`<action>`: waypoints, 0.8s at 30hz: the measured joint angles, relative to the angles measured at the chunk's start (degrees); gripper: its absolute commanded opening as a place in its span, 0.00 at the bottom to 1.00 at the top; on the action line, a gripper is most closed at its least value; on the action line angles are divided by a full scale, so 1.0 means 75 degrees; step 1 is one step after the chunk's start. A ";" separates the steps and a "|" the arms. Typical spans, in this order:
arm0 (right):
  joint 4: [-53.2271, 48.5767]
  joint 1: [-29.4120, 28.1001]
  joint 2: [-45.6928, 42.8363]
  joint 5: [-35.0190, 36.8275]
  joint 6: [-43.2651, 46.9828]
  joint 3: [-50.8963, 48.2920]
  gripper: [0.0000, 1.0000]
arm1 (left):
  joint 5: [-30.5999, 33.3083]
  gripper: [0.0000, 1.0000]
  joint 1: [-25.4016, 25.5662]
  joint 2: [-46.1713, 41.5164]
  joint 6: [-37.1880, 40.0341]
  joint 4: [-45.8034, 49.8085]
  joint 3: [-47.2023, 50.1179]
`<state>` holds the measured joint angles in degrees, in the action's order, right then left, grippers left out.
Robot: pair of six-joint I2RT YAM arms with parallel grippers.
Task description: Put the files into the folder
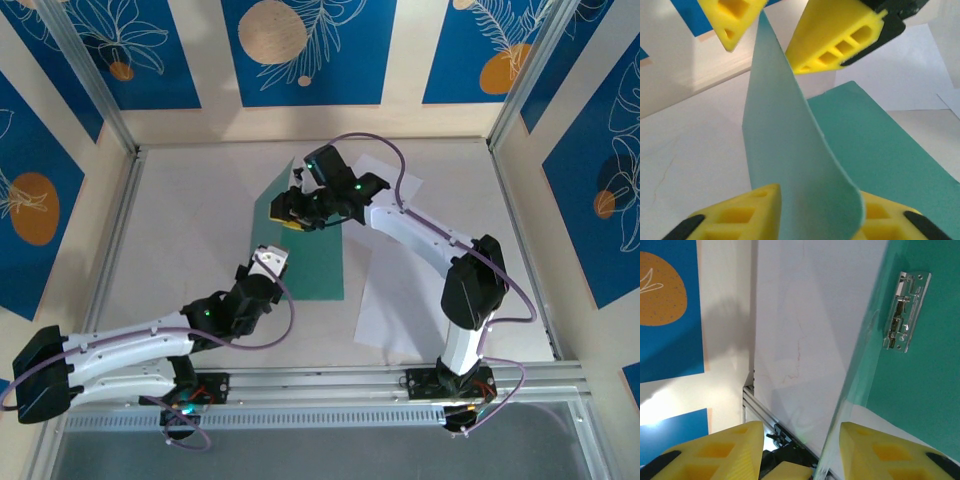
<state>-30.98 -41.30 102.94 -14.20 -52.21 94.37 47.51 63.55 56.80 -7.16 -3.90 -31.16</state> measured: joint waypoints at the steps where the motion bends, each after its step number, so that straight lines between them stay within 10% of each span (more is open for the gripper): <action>1: 0.0003 0.0000 0.0026 0.0000 0.0003 0.0082 0.47 | 0.0085 0.20 0.0000 0.0000 -0.0015 -0.0012 0.0012; 11: -0.0385 0.0146 0.0085 0.0154 0.0329 0.0691 0.50 | 0.0615 0.13 -0.0195 -0.0431 -0.0615 0.0061 0.0020; 24: -0.0329 0.0886 -0.1087 0.0367 0.0391 -0.1172 0.49 | -0.0662 0.13 -0.1953 -0.1725 -0.2104 0.0618 0.0338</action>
<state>-33.45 -34.65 94.78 -11.44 -49.28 85.58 42.54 48.90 43.86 -22.94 0.73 -28.62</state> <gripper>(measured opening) 0.495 0.127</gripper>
